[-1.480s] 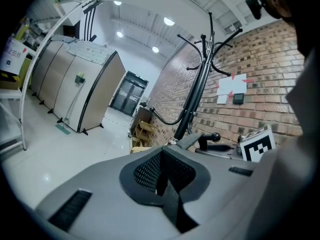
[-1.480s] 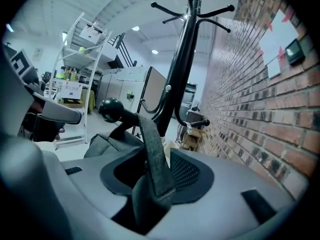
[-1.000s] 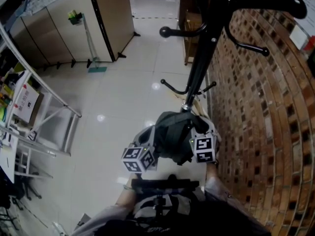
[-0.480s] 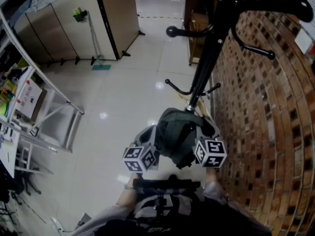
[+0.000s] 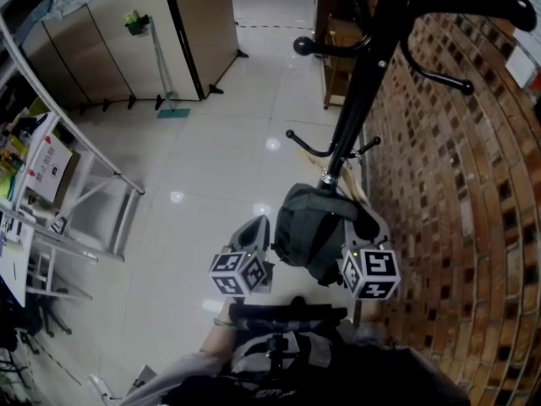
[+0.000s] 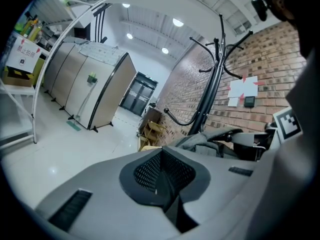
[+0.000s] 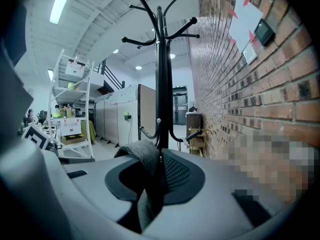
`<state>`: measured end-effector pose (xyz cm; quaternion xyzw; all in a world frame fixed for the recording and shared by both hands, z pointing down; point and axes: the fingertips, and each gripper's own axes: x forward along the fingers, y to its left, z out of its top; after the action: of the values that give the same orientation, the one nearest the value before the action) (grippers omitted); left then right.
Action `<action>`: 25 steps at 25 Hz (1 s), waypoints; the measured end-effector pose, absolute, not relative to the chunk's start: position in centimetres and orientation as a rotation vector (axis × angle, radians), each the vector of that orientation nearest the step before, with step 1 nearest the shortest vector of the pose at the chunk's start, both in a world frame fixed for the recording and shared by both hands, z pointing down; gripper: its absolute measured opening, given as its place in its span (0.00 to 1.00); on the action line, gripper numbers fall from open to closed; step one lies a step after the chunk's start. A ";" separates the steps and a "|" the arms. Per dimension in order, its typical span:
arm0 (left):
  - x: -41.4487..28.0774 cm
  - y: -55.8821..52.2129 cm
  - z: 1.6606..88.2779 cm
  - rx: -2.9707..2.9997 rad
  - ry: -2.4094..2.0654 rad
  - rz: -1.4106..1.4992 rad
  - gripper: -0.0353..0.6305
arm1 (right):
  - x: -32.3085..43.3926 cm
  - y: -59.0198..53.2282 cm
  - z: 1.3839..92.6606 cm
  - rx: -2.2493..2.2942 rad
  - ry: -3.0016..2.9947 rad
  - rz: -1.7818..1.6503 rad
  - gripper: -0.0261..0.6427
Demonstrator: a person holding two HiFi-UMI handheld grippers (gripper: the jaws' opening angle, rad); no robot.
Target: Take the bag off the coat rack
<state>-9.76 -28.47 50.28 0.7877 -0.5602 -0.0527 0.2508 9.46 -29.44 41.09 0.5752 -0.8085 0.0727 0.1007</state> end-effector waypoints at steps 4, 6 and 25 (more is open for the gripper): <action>-9.8 -28.4 50.0 2.159 -1.513 -0.152 0.06 | 9.2 -27.9 41.8 1.688 -2.367 0.215 0.15; -9.7 -28.3 50.0 2.165 -1.499 -0.155 0.06 | 9.3 -27.2 42.3 1.691 -2.356 0.230 0.15; -11.5 -24.6 50.1 2.234 -1.409 -0.114 0.06 | 5.2 -19.0 47.4 1.694 -2.366 0.482 0.15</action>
<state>-11.46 -24.62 50.11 0.8189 -0.5166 -0.0419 0.2465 5.20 -19.03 47.37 0.5717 -0.7984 0.1627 0.0962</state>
